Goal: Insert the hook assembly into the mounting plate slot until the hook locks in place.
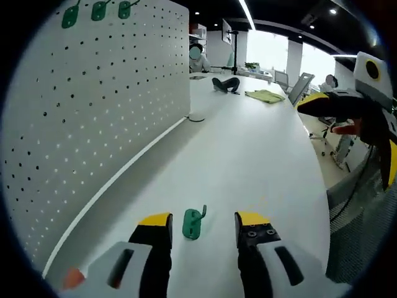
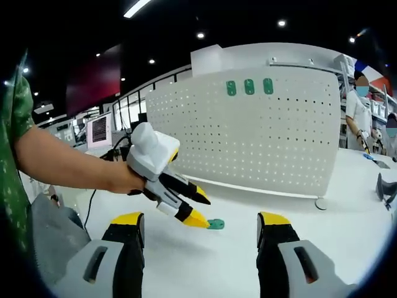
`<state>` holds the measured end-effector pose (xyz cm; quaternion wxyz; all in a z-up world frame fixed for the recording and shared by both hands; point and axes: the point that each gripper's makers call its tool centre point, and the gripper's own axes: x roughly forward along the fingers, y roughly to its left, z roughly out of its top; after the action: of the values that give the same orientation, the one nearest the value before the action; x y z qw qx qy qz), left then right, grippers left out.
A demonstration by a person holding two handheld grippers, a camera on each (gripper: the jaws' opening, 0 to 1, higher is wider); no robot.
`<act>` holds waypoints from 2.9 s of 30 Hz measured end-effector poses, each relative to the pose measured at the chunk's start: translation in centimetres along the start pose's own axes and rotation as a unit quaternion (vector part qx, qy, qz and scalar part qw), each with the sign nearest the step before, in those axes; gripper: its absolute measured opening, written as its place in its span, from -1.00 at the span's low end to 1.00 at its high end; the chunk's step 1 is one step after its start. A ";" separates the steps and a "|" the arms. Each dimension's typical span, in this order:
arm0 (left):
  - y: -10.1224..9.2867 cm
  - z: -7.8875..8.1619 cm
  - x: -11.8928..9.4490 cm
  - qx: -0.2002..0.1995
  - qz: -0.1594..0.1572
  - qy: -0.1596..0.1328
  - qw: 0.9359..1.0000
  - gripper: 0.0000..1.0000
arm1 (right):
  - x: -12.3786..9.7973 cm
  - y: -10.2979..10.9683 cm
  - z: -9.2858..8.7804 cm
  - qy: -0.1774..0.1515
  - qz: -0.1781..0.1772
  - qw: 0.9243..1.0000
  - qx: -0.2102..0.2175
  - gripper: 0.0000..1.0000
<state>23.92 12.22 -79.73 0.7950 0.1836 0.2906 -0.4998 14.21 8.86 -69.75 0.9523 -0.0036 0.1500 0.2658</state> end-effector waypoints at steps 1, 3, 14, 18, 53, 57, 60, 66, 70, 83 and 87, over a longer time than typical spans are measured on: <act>0.1 -0.1 0.1 0.004 0.001 0.004 1.000 -0.21 | 0.0 -0.1 0.0 0.000 0.000 1.000 0.001 0.50; 0.1 -0.1 0.3 0.010 0.002 0.009 1.000 -0.23 | -0.1 -0.2 0.0 -0.001 -0.002 1.000 0.005 0.50; -0.1 -0.4 1.7 0.052 0.005 0.037 0.998 -0.30 | -0.1 -0.6 0.0 -0.003 -0.007 1.000 0.012 0.49; -0.1 -0.5 2.1 0.062 0.005 0.044 0.997 -0.38 | -0.1 -0.8 0.1 -0.005 -0.010 1.000 0.016 0.49; 0.4 -1.7 3.9 0.112 0.024 0.105 0.988 -0.78 | -0.5 -1.5 0.3 -0.012 -0.022 0.999 0.020 0.46; 0.3 -1.9 3.9 0.110 0.022 0.109 0.988 -0.83 | -0.5 -1.6 0.4 -0.013 -0.021 0.999 0.021 0.46; 0.4 -2.0 4.0 0.109 0.022 0.111 0.988 -0.87 | -0.5 -1.5 0.4 -0.014 -0.021 0.999 0.021 0.46; 0.7 -2.1 3.9 0.106 0.024 0.112 0.988 -0.90 | -0.5 -1.5 0.3 -0.014 -0.019 1.000 0.021 0.46; 0.9 -2.1 3.8 0.101 0.024 0.110 0.988 -0.93 | -0.5 -1.5 0.3 -0.012 -0.018 1.000 0.020 0.46; 1.1 -1.3 2.6 0.086 0.028 0.093 0.992 -0.93 | -0.3 -1.2 0.1 -0.006 -0.014 1.000 0.017 0.46; 1.2 -0.7 2.0 0.075 0.029 0.080 0.994 -0.93 | -0.3 -1.1 0.0 -0.004 -0.011 1.000 0.018 0.46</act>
<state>25.51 11.79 -81.59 0.7673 0.2908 0.3097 -0.4804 14.55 7.79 -69.78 0.9556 0.0126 0.1511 0.2525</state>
